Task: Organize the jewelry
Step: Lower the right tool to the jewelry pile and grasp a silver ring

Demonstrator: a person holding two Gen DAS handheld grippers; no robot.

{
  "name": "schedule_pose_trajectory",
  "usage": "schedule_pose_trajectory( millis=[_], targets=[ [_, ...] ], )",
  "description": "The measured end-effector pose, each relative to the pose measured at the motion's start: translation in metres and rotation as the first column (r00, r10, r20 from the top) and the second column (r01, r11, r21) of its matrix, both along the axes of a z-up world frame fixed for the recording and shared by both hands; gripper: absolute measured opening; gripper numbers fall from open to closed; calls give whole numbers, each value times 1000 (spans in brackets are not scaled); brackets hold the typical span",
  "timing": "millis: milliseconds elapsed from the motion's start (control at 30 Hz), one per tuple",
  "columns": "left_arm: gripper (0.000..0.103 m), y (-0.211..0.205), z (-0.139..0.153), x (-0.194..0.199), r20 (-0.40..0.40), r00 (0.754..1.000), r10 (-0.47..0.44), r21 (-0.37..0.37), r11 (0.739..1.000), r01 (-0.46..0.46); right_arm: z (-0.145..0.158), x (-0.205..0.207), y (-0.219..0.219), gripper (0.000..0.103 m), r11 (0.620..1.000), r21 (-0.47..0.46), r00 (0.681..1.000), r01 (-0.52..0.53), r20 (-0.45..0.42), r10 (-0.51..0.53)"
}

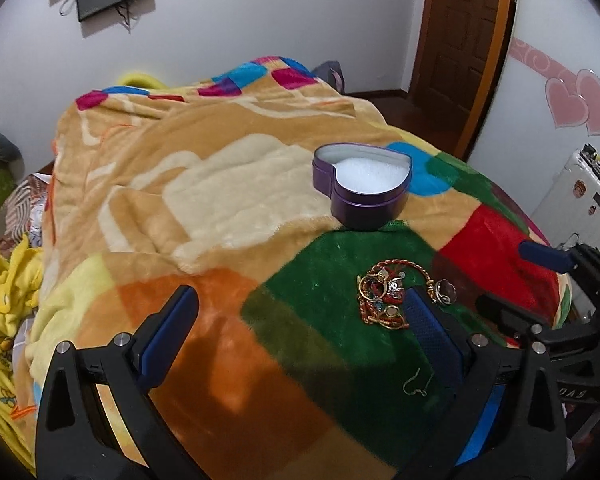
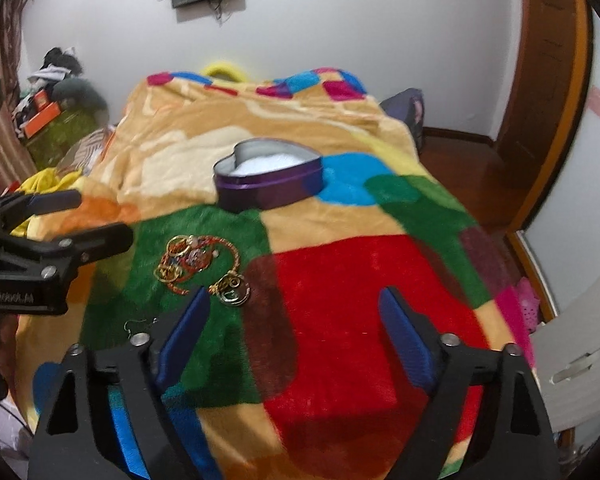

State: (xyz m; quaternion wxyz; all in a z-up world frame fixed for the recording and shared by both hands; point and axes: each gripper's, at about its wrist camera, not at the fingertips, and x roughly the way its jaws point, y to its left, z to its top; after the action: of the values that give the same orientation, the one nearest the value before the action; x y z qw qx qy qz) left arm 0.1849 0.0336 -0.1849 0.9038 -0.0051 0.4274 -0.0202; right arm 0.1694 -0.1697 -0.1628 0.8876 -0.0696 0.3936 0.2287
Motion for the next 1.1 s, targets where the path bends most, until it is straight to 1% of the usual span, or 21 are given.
schedule_pose_trajectory(
  millis=[33,167,300,367,433,500,567,600,667,700,767,867,967,1000,1100],
  targets=[
    [102,0,-1,3,-6,1000,-9,-5,1000,9,-2,1,2,74,1000,3,1000,-13,-9,13],
    [88,-5,-5,11,-33,998,-59,-10,998,58,-8,6,8,64,998,22,998,-55,-44,56],
    [83,-13,-10,17,-61,992,-111,-39,993,109,-13,7,14,54,996,27,995,-82,-62,84],
    [77,-16,-13,21,-72,990,-122,-49,992,118,-14,8,17,50,995,26,993,-93,-66,95],
    [76,-19,-16,25,-84,988,-133,-57,990,128,-15,8,18,47,994,29,992,-104,-69,105],
    [71,-21,-18,27,-90,986,-143,-65,988,137,-16,9,19,44,993,30,991,-113,-70,114],
    [62,-21,-20,29,-96,984,-153,-76,986,146,-17,9,21,39,992,33,990,-122,-72,124],
    [60,-22,-21,30,-98,983,-158,-81,985,150,-17,9,21,38,991,36,989,-127,-72,129],
    [46,-22,-22,31,-105,979,-173,-97,982,163,-17,10,23,34,990,39,988,-133,-73,136],
    [44,-22,-23,32,-110,977,-183,-111,979,171,-18,9,23,33,990,41,988,-136,-73,139],
    [34,-23,-24,32,-114,975,-193,-121,976,179,-18,9,24,29,989,46,987,-143,-74,146],
    [27,-24,-24,31,-110,973,-204,-130,973,189,-18,10,25,23,987,57,985,-151,-81,155],
    [20,-26,-24,31,-107,971,-213,-126,972,199,-19,11,25,20,986,64,984,-153,-88,158],
    [19,-27,-23,31,-106,971,-215,-124,972,202,-18,11,25,20,986,65,984,-152,-88,157],
    [18,-28,-21,29,-95,972,-216,-111,972,206,-17,11,25,20,987,66,984,-150,-90,155]
  ],
)
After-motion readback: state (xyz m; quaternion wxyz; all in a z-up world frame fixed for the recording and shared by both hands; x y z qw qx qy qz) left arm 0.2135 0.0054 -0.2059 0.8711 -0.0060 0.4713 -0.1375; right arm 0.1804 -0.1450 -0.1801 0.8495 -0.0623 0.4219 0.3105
